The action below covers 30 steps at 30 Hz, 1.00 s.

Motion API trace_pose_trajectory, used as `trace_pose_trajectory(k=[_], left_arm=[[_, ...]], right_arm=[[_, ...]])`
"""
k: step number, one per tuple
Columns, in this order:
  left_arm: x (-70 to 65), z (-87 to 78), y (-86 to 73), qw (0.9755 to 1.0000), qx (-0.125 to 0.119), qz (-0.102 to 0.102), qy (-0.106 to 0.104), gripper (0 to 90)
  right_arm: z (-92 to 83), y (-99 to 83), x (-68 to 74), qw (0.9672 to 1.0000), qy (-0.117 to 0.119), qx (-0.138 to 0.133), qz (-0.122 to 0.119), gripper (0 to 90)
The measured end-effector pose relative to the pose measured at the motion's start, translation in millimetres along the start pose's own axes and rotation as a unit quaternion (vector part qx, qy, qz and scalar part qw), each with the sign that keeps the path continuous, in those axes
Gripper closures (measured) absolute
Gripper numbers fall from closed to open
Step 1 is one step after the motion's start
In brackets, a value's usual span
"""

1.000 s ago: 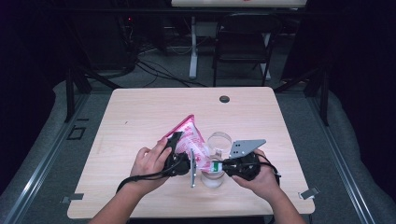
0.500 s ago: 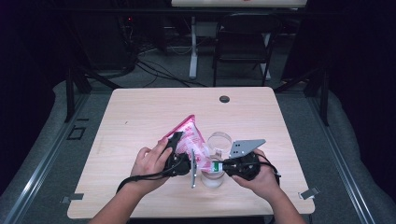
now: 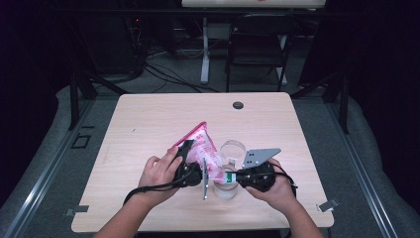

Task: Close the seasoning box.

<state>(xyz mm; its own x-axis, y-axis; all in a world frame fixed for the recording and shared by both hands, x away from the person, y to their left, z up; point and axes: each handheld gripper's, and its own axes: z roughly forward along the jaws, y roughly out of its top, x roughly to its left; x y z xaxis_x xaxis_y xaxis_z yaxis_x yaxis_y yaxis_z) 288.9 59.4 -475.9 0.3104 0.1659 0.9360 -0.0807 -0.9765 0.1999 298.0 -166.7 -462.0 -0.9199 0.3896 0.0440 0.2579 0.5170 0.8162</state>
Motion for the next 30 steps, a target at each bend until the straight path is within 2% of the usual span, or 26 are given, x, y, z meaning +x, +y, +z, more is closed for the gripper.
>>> trace_pose_trajectory(k=[30], left_arm=[[1.7,-0.9,0.2,1.0000,-0.005,0.000,0.007,60.6]], right_arm=[[0.0,0.0,0.3,1.0000,-0.001,0.001,0.000,90.0]])
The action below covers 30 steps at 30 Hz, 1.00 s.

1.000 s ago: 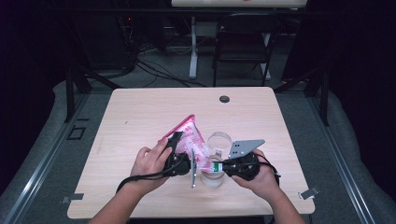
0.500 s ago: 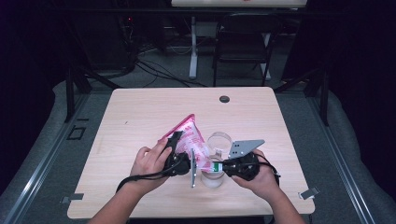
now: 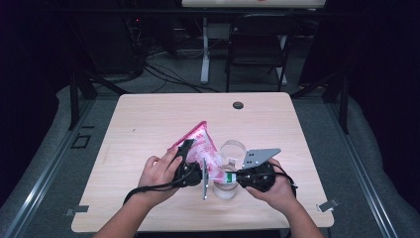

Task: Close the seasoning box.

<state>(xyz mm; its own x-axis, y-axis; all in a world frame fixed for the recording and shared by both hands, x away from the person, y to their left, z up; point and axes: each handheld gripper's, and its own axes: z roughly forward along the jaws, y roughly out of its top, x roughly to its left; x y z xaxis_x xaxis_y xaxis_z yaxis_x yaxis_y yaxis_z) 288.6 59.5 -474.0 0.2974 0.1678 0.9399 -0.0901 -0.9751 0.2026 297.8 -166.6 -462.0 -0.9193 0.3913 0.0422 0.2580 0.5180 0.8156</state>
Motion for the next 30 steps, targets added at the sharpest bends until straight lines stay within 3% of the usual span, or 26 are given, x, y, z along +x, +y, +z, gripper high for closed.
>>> trace_pose_trajectory(k=[30], left_arm=[[-1.1,-0.5,2.6,1.0000,0.001,0.006,0.001,60.8]], right_arm=[[0.6,-2.5,-2.6,1.0000,0.003,0.004,0.002,90.0]])
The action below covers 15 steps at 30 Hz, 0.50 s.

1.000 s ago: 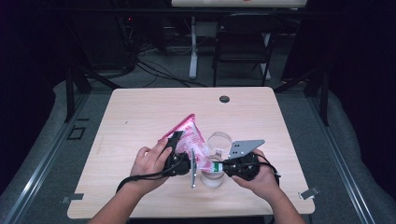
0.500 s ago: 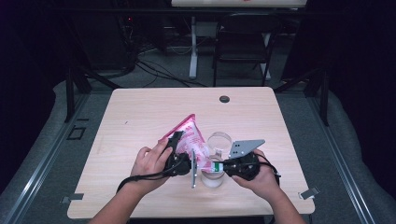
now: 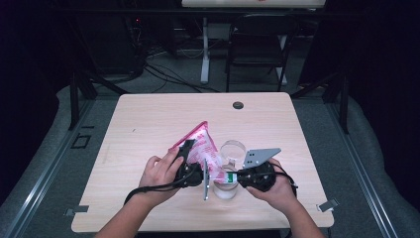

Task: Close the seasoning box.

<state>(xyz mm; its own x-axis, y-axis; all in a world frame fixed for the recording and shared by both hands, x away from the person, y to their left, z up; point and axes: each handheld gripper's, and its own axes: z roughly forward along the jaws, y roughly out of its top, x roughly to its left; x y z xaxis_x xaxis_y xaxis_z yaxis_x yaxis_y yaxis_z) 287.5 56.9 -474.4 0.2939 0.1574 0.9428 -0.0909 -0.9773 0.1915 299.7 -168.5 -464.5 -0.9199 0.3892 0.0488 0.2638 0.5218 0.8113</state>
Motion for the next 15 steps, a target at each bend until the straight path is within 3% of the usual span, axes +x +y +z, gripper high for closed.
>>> trace_pose_trajectory(k=[15], left_arm=[[-2.0,0.7,1.4,1.0000,0.001,0.007,0.001,60.8]], right_arm=[[1.8,-2.5,-2.2,1.0000,0.001,0.005,0.003,90.0]])
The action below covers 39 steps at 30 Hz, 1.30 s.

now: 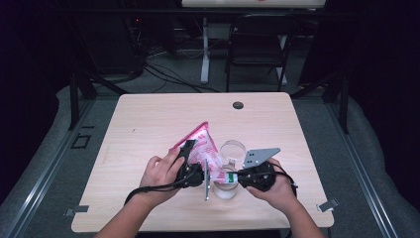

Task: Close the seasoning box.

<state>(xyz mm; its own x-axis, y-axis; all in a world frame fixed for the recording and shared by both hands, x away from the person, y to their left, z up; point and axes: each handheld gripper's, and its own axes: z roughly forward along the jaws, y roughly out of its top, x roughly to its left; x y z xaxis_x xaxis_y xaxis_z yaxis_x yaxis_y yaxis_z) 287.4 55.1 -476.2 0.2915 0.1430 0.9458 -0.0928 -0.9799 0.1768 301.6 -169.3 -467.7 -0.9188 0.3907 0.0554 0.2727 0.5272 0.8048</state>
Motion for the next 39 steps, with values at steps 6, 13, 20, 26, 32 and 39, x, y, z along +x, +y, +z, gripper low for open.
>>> trace_pose_trajectory(k=[6,13,20,26,32,39], left_arm=[[-1.3,0.8,0.3,1.0000,-0.002,0.005,0.000,60.8],[-1.9,0.5,0.8,1.0000,-0.003,0.004,0.003,60.8],[-2.1,-0.4,1.3,0.9999,-0.004,0.007,0.007,60.8],[-1.9,-1.0,1.2,0.9999,-0.007,0.006,0.010,60.8],[-1.1,-1.7,1.3,0.9999,-0.006,0.006,0.009,60.8],[0.1,-2.6,2.2,0.9999,-0.006,0.008,0.011,60.9]], right_arm=[[1.7,-1.4,-1.0,1.0000,0.000,0.003,0.002,90.0],[2.5,-2.3,-1.9,1.0000,0.000,0.006,0.003,90.0],[3.2,-3.1,-2.4,1.0000,-0.001,0.008,0.005,90.0],[3.5,-3.3,-2.6,1.0000,-0.001,0.008,0.005,90.0],[4.0,-3.4,-2.5,1.0000,0.000,0.007,0.005,90.0],[3.7,-3.3,-2.6,1.0000,-0.001,0.008,0.005,90.0]])
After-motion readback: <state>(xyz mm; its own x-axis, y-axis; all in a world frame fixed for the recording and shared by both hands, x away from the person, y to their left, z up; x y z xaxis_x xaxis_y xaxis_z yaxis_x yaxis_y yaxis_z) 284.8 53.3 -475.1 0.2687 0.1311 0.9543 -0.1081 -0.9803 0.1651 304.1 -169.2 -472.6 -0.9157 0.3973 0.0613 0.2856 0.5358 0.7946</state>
